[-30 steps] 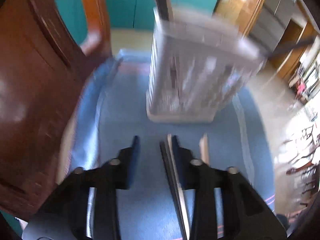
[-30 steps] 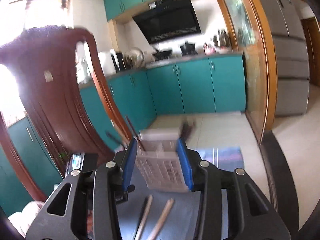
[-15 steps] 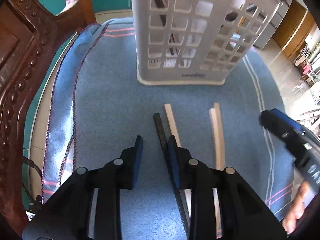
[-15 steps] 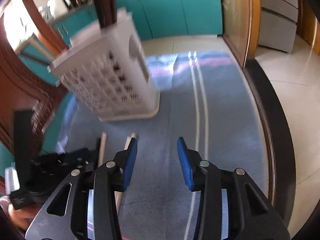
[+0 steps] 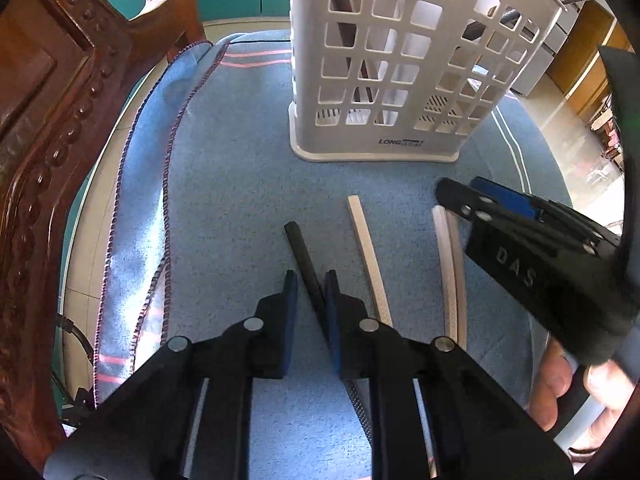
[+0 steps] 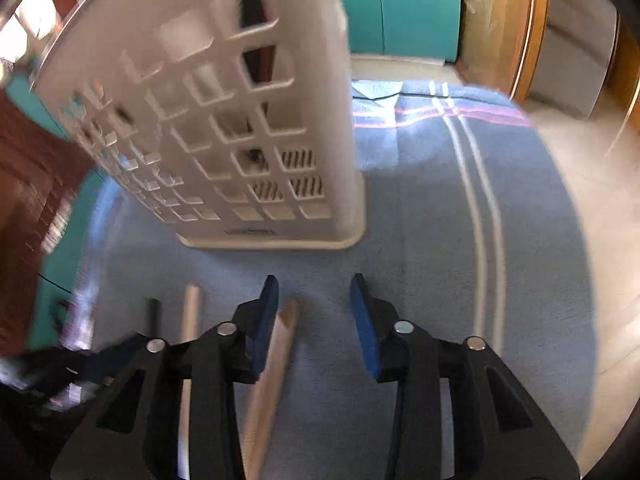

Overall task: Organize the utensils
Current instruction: 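Lower both tools back to the chopsticks on the cloth, then close the left tool on a black chopstick while the right tool grasps a light wooden one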

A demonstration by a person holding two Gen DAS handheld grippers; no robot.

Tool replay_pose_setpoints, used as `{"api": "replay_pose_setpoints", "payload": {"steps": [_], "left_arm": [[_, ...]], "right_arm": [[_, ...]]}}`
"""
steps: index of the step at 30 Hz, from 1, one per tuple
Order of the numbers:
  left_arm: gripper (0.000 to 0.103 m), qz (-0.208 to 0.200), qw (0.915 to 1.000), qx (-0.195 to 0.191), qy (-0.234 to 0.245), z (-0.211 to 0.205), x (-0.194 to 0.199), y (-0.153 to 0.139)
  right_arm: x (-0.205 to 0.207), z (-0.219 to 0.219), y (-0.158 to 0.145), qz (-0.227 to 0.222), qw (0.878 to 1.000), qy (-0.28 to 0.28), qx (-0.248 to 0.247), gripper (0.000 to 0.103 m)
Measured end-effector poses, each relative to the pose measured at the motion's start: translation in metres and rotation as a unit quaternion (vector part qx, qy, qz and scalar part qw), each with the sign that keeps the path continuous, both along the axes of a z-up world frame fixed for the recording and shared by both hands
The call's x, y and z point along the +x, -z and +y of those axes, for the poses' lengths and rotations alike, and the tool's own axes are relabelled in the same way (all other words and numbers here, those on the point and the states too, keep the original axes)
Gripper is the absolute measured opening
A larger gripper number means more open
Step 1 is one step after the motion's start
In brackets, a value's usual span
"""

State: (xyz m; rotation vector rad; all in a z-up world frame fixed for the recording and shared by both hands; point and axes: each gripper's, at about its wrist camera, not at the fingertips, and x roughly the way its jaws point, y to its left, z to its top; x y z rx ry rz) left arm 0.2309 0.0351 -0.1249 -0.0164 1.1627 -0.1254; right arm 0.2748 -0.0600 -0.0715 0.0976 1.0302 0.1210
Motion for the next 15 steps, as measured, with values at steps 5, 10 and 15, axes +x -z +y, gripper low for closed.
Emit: {"api": "replay_pose_setpoints", "payload": {"steps": [5,10,15], "left_arm": [[0.015,0.002,1.0,0.0,-0.005,0.003,0.002,0.001],[0.015,-0.001,0.9999,0.008,-0.009,0.004,0.006,0.0],[0.015,-0.008,0.9997,0.021,-0.01,-0.002,0.007,-0.001]], "right_arm": [[-0.01,-0.016,-0.002,0.015,0.999,0.016,-0.024,0.034],[-0.02,-0.046,-0.01,0.017,0.998,0.045,0.028,0.034],[-0.028,-0.031,-0.011,0.034,0.999,0.017,0.02,0.034]]}}
